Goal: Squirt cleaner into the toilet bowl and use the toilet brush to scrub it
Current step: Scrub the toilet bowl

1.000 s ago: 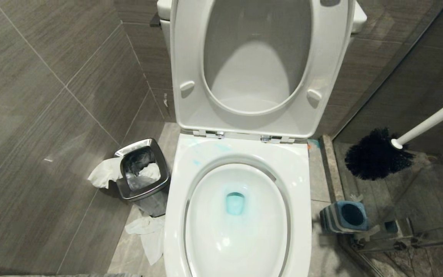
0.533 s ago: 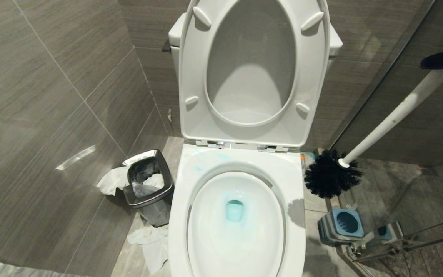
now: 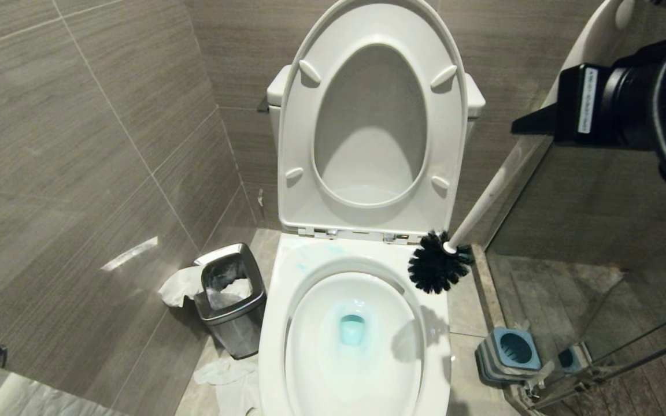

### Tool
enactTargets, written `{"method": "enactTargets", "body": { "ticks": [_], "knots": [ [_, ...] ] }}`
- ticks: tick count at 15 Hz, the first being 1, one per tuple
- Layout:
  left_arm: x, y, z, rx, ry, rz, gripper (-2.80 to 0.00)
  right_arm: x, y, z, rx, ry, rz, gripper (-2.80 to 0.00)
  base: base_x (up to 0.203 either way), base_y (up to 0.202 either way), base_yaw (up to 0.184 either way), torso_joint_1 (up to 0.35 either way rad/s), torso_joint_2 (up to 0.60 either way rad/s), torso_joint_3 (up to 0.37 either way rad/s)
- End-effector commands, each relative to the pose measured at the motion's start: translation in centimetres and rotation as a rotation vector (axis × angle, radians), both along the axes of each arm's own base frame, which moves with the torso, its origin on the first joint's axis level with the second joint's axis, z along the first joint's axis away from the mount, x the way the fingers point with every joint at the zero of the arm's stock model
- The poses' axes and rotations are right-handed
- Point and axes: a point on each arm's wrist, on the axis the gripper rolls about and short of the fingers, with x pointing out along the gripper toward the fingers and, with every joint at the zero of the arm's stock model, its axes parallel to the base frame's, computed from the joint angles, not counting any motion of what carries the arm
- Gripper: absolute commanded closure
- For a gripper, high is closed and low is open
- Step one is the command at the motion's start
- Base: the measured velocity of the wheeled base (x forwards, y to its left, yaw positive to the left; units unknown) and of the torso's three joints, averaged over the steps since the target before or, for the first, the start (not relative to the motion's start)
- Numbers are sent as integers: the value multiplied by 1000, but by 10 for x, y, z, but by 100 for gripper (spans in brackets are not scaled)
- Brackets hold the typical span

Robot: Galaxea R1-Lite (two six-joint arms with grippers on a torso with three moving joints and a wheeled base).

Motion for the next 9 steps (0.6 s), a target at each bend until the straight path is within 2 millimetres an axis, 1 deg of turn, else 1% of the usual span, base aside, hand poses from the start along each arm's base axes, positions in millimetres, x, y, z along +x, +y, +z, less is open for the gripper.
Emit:
{"method": "enactTargets", "body": {
  "ticks": [1, 5, 7, 9],
  "knots": [
    [0, 0, -1, -2, 3, 0, 0, 23, 22, -23, -46, 73, 7, 0, 0, 0, 0, 10, 4, 205],
    [0, 0, 0, -2, 2, 0, 0, 50, 45, -43, -47, 88, 14, 0, 0, 0, 0, 2, 3, 169],
    [0, 0, 0, -2, 2, 0, 0, 66, 53, -57, -49, 121, 35, 0, 0, 0, 0, 0, 1, 43],
    [0, 0, -1, -2, 3, 0, 0, 88, 63, -74, -46, 141, 44, 0, 0, 0, 0, 0, 0, 0]
  ]
}}
